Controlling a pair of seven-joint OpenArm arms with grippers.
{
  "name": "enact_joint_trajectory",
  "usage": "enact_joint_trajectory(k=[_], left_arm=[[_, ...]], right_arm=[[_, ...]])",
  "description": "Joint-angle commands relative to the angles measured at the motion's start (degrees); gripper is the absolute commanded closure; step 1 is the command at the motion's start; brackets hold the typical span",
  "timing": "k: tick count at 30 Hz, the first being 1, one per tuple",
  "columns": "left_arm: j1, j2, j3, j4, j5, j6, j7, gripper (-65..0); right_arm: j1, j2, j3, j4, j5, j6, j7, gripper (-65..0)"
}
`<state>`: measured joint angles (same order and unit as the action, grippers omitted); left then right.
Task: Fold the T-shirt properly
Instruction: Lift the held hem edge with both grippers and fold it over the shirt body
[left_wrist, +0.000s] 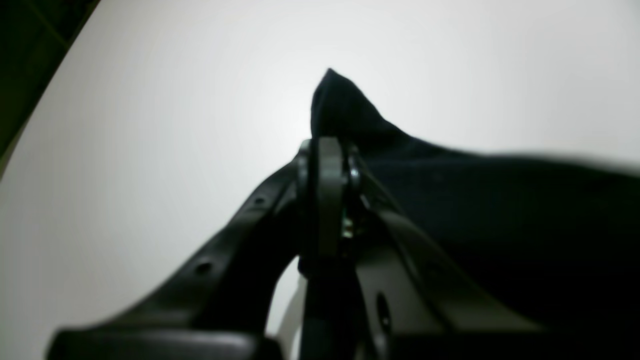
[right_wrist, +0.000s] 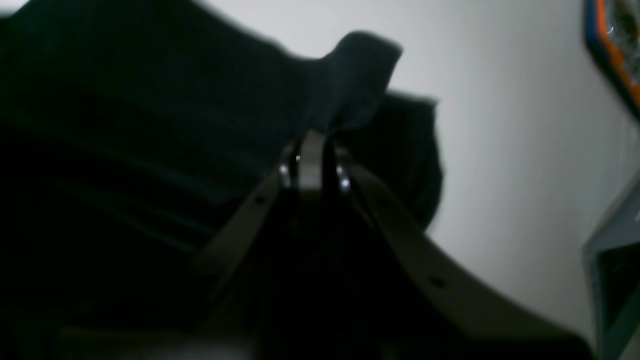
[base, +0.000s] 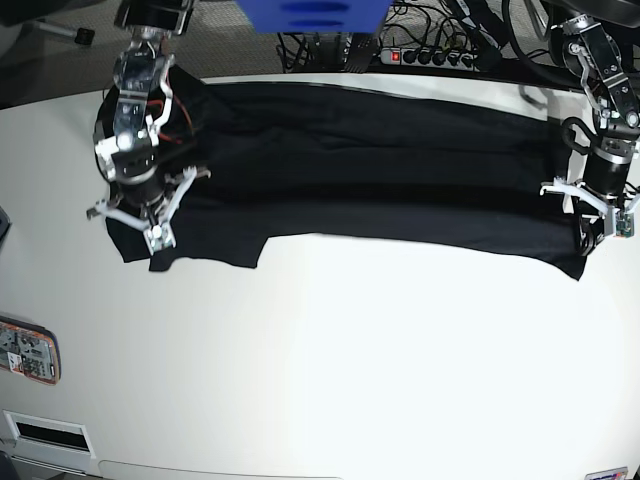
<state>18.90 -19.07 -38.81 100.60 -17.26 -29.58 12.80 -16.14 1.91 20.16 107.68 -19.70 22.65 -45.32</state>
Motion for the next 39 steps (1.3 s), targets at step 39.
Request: enact_joint_trajectory(k=[39], left_arm=[[5.9,1.5,-1.7,-7.0,-4.0,0.4,-1.7,0.0]], right_arm=[[-5.9,0.6,0.5,5.2,-0.3,-0.5,1.2,0.0]])
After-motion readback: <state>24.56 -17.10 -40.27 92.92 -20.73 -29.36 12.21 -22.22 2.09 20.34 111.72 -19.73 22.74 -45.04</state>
